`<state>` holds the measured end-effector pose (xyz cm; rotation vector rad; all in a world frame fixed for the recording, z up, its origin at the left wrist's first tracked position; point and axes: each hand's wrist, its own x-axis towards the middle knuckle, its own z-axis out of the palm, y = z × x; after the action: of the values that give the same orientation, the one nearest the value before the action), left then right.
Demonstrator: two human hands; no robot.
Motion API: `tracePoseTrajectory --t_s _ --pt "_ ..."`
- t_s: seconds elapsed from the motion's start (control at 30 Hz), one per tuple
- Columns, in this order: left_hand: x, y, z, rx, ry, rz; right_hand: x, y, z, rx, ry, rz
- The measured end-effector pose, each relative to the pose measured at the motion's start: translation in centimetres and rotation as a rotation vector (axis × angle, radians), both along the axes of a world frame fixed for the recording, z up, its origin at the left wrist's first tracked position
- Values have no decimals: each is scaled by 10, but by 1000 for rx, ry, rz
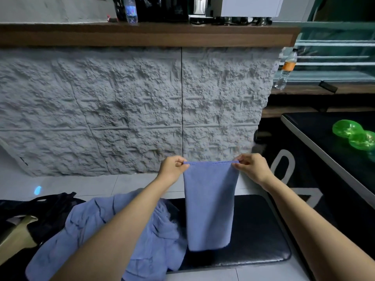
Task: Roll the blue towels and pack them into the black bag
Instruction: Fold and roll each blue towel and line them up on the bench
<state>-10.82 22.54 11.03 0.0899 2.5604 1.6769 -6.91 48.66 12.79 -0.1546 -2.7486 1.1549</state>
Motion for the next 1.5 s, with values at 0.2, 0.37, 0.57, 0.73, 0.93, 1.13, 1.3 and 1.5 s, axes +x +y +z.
tracePoseTrajectory --t_s 0.2,0.37,0.57,0.73,0.93,1.13,1.3,1.5 --pt "-32 26 -3 69 174 -21 -15 24 -8 -54 271 -60" --pt "-14 30 -87 -116 105 -168 13 37 -89 140 218 7" --pt "53 19 -208 -359 -47 -312 75 29 -210 384 -189 185" --pt "82 20 -236 -667 95 -351 106 19 -244 390 -294 168" --pt "90 23 -243 -591 22 -258 117 23 -256 216 -365 8" --pt "81 33 -241 -582 -165 -142 96 26 -253 -71 -498 -114" --pt "73 47 -239 -585 -257 -50 86 15 -259 22 -529 -220" --pt "82 48 -242 -956 254 -347 101 7 -267 574 -54 45"
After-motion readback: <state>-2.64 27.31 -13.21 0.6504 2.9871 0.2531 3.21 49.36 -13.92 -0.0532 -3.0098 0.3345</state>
